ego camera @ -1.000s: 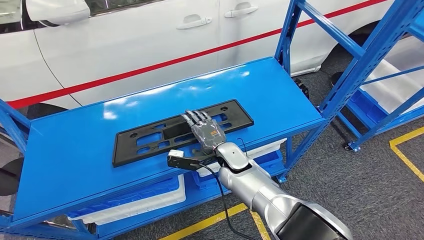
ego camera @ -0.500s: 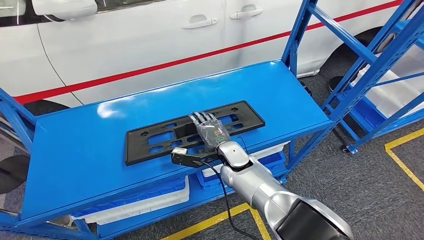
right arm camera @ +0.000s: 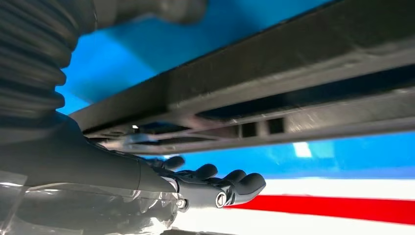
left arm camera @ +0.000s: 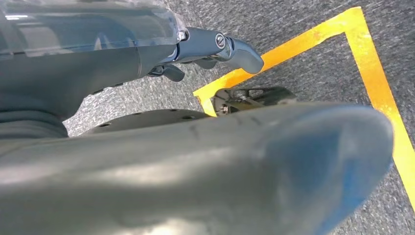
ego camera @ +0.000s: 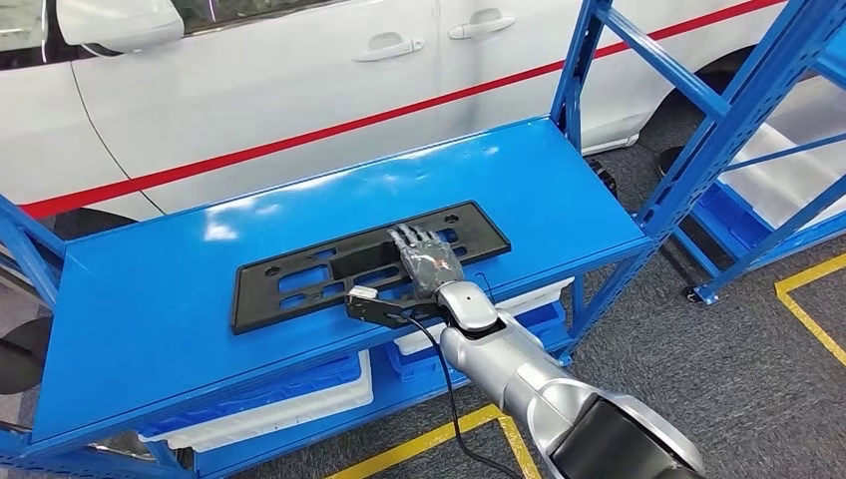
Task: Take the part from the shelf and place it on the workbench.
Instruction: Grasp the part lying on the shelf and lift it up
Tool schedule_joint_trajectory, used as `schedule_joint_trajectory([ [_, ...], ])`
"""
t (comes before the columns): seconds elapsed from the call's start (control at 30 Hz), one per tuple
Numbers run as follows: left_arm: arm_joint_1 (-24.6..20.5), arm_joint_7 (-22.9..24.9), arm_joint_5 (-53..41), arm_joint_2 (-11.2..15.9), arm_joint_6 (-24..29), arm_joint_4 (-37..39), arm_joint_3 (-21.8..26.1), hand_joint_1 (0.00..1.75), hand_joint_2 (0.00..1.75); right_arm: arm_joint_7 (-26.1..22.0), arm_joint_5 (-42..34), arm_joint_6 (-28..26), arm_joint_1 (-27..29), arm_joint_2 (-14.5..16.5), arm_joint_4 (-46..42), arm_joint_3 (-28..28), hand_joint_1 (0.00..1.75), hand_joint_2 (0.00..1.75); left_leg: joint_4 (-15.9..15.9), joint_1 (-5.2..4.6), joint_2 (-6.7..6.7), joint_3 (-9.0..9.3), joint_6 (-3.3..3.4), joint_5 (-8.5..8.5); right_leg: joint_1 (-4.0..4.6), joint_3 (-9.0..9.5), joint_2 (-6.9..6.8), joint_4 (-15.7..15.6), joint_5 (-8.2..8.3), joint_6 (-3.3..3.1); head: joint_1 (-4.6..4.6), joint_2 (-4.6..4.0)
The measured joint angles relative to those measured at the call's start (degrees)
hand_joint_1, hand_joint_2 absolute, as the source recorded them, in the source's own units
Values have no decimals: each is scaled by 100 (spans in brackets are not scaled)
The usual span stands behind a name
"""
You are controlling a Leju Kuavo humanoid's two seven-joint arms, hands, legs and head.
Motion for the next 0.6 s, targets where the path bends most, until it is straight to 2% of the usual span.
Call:
schedule_joint_trajectory([
  [0.03, 3, -17, -1, 1, -2, 0, 0, 0, 0, 40, -16, 16, 1, -7, 20, -15, 175, 175, -102, 18, 1, 51, -16, 116, -5, 0, 1, 9, -3, 5, 1, 0],
  [0.1, -3, -54, -1, 5, -4, 0, 0, 0, 0, 103, -41, 43, -18, -27, 46, -53, 175, 175, -783, 54, 3, 384, -34, 475, -18, -4, 5, 47, -23, 36, 0, 0],
  [0.13, -10, -67, -1, 8, -6, 0, 0, 0, 0, 116, -48, 50, -37, -39, 55, -74, 175, 175, -1117, 54, 0, 546, -21, 579, -14, -15, 8, 78, -39, 63, 1, 0],
  [0.17, -16, -73, -1, 9, -9, 0, 0, 0, 0, 121, -52, 51, -58, -51, 62, -96, 175, 175, -1341, 48, -2, 654, 9, 630, -9, -27, 10, 98, -48, 96, 4, 0],
  [0.2, -18, -77, -1, 9, -12, 1, 0, 0, 0, 123, -56, 53, -75, -63, 69, -115, 175, 175, -1435, 34, -5, 697, 47, 620, -4, -37, 11, 107, -49, 127, 5, 0],
  [0.3, -12, -86, 4, 14, -13, 2, 0, 0, 0, 177, -64, 65, -85, -91, 93, -161, 175, 175, -1485, 12, -2, 710, 181, 649, -18, -61, 11, 135, -71, 221, 6, 0],
  [0.37, -21, -91, 11, 18, -10, 2, 0, 0, 0, 256, -72, 59, -77, -122, 108, -198, 175, 175, -1525, 19, 5, 715, 258, 683, -37, -215, 9, 468, -290, 274, 7, 0],
  [0.43, -27, -93, 16, 22, -10, 2, 0, 0, 0, 305, -78, 44, -74, -171, 123, -251, 175, 175, -1528, 7, 7, 707, 296, 689, -48, -554, 6, 1179, -636, 304, 9, 0],
  [0.47, -25, -92, 17, 23, -10, 2, -1, 0, 0, 323, -82, 37, -72, -196, 131, -279, 175, 175, -1526, 0, 6, 706, 303, 688, -52, -713, 6, 1504, -747, 312, 9, 0],
  [0.5, -22, -92, 18, 25, -11, 2, -1, 0, 0, 337, -86, 32, -71, -219, 137, -305, 175, 175, -1525, -4, 4, 708, 306, 686, -55, -798, 6, 1669, -757, 313, 9, 0],
  [0.53, -20, -91, 19, 26, -12, 2, -2, 0, 0, 351, -92, 27, -72, -238, 142, -329, 175, 175, -1524, -7, 0, 713, 308, 684, -56, -778, 6, 1620, -662, 305, 9, 0],
  [0.6, -21, -91, 20, 27, -18, 2, -7, 0, 0, 396, -111, 10, -81, -265, 146, -386, 175, 175, -1522, -9, -11, 731, 300, 675, -51, -454, 5, 975, -285, 262, 10, 0],
])
